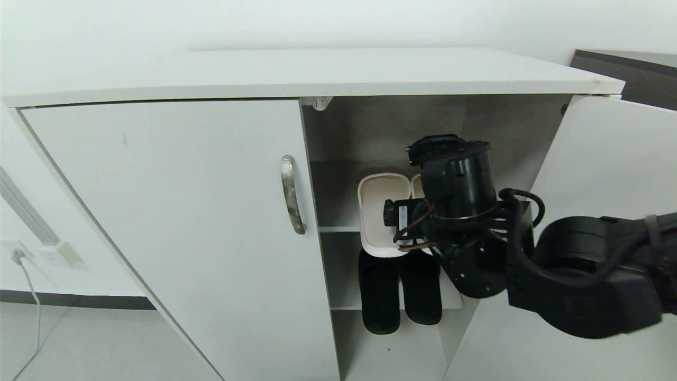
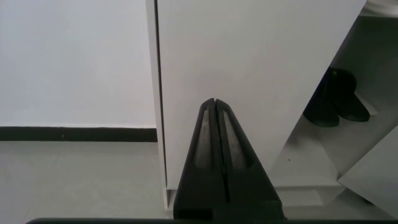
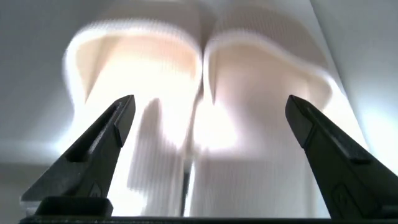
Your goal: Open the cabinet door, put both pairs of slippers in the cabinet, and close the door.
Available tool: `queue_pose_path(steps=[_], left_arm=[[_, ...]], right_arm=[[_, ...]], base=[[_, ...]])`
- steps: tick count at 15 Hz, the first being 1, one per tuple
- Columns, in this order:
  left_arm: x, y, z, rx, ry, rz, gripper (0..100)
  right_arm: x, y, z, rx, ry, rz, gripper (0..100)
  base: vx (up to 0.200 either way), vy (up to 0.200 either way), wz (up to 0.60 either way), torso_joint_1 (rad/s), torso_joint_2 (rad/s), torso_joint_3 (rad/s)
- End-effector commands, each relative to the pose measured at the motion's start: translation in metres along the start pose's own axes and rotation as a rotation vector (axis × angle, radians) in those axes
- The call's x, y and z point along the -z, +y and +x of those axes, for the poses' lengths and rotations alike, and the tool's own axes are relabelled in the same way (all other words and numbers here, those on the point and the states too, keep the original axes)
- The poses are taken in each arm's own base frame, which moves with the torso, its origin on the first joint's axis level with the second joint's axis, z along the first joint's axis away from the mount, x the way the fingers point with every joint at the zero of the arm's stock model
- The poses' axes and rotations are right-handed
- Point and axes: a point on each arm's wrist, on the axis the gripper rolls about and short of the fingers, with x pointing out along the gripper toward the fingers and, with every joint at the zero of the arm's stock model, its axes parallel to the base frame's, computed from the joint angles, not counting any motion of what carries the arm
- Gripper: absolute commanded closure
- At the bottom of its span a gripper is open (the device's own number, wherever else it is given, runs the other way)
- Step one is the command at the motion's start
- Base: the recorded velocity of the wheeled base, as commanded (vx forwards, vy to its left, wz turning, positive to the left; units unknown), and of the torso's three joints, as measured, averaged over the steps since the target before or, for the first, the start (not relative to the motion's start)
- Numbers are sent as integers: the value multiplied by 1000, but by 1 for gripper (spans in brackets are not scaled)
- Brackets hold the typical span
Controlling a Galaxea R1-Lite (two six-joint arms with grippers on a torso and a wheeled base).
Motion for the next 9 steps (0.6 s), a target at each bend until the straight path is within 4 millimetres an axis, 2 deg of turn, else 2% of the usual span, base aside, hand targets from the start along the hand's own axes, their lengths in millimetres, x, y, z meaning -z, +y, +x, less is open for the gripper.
queue_pose_path(steps=[1, 3, 5, 6, 9], left_arm=[[0, 0, 0, 0, 0, 0, 100], [0, 0, 0, 0, 0, 1, 100], [0, 0, 0, 0, 0, 1, 100], [0, 0, 0, 0, 0, 0, 100], [0, 0, 0, 0, 0, 0, 100]], right_arm=[[3, -19, -51, -91, 0, -9, 0], [18, -26, -67, -181, 6, 4, 0], [31, -29, -68, -244, 14, 3, 0], [32, -27, -68, -263, 13, 5, 100], [37, -21, -66, -272, 24, -7, 100]], base=[[0, 0, 0, 0, 0, 0], [0, 0, 0, 0, 0, 0], [0, 0, 0, 0, 0, 0], [0, 0, 0, 0, 0, 0], [0, 0, 0, 0, 0, 0]])
